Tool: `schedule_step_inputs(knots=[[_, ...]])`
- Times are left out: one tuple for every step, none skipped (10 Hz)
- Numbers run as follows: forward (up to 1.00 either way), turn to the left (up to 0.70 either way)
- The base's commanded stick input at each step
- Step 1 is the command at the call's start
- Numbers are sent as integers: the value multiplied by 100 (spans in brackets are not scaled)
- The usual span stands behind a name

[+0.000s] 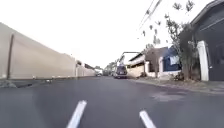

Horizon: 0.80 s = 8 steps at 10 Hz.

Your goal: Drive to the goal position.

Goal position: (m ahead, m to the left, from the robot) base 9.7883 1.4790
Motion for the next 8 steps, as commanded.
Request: schedule_step_inputs(knots=[[70,0],[80,0],[85,0],[85,0],[85,0],[85,0],[94,0],[100,0]])
